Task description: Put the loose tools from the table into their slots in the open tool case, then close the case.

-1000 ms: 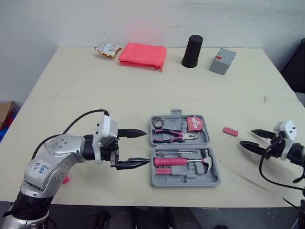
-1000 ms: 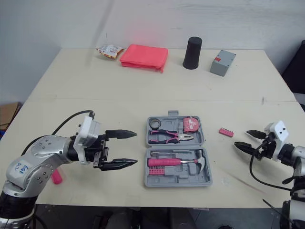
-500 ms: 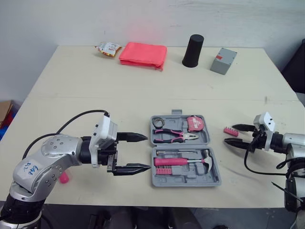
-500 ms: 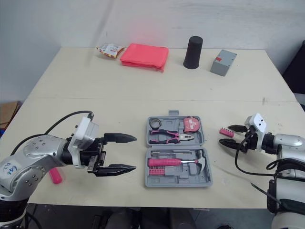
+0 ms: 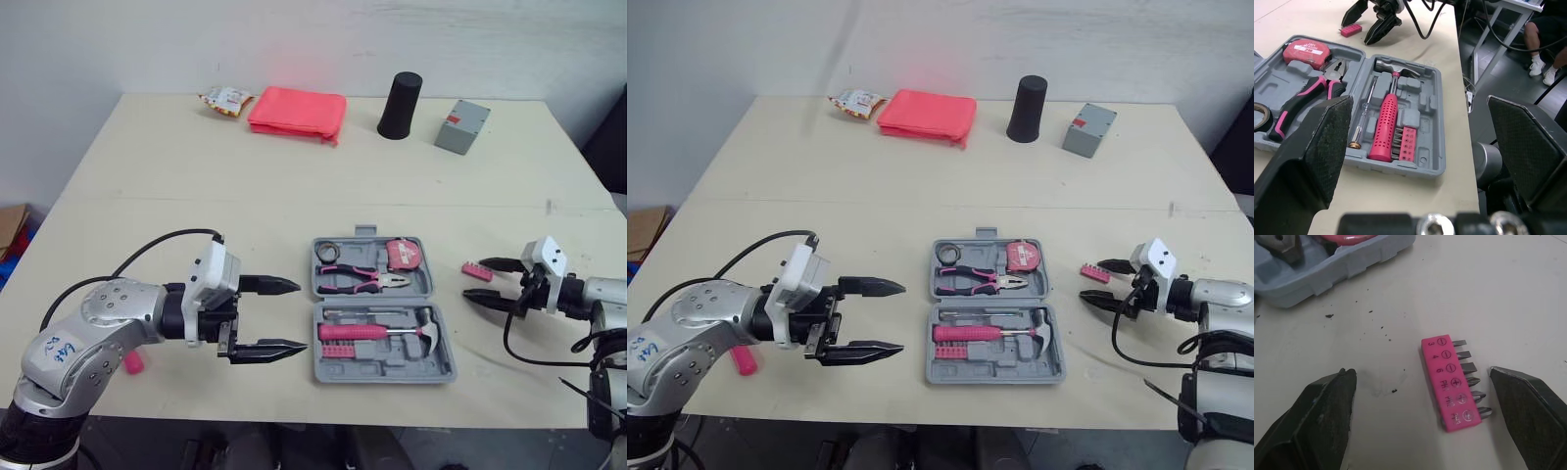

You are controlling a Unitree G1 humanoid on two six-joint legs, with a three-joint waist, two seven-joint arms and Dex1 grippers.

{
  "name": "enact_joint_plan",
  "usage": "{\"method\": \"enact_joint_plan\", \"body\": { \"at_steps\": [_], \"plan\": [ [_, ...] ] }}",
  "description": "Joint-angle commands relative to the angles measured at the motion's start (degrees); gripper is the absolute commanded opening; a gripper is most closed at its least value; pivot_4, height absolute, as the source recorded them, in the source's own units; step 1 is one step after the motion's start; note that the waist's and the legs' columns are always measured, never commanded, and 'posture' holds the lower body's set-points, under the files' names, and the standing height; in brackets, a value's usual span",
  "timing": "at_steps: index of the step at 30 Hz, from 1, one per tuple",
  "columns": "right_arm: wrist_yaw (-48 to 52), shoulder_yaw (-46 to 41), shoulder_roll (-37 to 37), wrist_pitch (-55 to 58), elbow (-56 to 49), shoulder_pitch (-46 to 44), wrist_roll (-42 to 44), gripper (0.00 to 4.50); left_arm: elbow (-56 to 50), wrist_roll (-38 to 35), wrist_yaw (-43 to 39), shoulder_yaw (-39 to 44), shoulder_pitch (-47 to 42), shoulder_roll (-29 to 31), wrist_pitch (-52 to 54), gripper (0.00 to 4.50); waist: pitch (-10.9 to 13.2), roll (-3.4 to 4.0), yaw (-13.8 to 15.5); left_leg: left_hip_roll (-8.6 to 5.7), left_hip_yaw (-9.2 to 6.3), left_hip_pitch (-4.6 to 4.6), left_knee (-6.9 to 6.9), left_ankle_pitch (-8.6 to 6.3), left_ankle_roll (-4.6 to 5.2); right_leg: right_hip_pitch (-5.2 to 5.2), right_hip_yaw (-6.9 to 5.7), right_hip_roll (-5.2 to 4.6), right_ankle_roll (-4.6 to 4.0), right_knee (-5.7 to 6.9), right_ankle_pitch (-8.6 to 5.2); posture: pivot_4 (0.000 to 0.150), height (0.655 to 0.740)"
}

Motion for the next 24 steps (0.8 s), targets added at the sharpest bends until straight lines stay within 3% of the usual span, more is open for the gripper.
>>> {"method": "enact_joint_plan", "body": {
  "at_steps": [1, 8, 11, 17, 24],
  "plan": [
    [0.0, 0.4, -1.2, 0.9, 2.1, 1.8, -1.7, 4.5, -1.9, -1.4, -0.6, 1.4, -0.4, 0.7, -0.1, 4.42, 0.0, 0.0, 0.0, 0.0, -0.01, 0.01, 0.0, 0.0, 0.0, 0.01, 0.0, 0.0, 0.0, 0.0, 0.0, 0.15, 0.74],
    [0.1, 0.0, -1.2, 1.2, 2.1, 2.5, -1.7, 4.5, -2.0, -1.4, -1.3, 1.1, -0.3, 1.2, -0.1, 4.42, 0.0, -0.05, 0.2, -0.02, -0.03, 0.01, 0.05, 0.0, 0.01, 0.05, -0.02, -0.03, 0.0, 0.0, 0.0, 0.15, 0.74],
    [-0.9, -0.3, -1.3, 1.7, 2.2, 2.6, -1.7, 3.73, -1.9, -1.3, -1.5, 1.0, -0.6, 1.3, -0.1, 4.5, 0.0, -0.06, 0.2, -0.01, -0.04, 0.01, 0.04, 0.0, 0.01, 0.05, -0.03, -0.02, 0.0, 0.0, 0.0, 0.15, 0.74],
    [-5.0, -2.0, -1.4, 3.1, 2.5, 3.3, -1.1, 0.79, -2.5, -1.6, -0.7, 0.7, -0.2, 0.6, 0.4, 4.5, 0.0, -0.17, 0.1, 0.0, -0.04, 0.03, 0.05, 0.0, 0.0, 0.09, -0.03, -0.02, 0.0, -0.01, 0.0, 0.15, 0.74],
    [-5.6, -4.8, -0.7, 0.8, 0.7, 3.4, 1.4, 0.76, -2.6, -0.7, -0.1, -0.5, 0.8, -0.9, -0.6, 4.5, 0.0, -0.24, 0.2, -0.17, -0.11, 0.08, 0.29, -0.02, 0.2, 0.36, -0.07, -0.22, 0.2, -0.03, 0.15, 0.15, 0.74]
  ]
}}
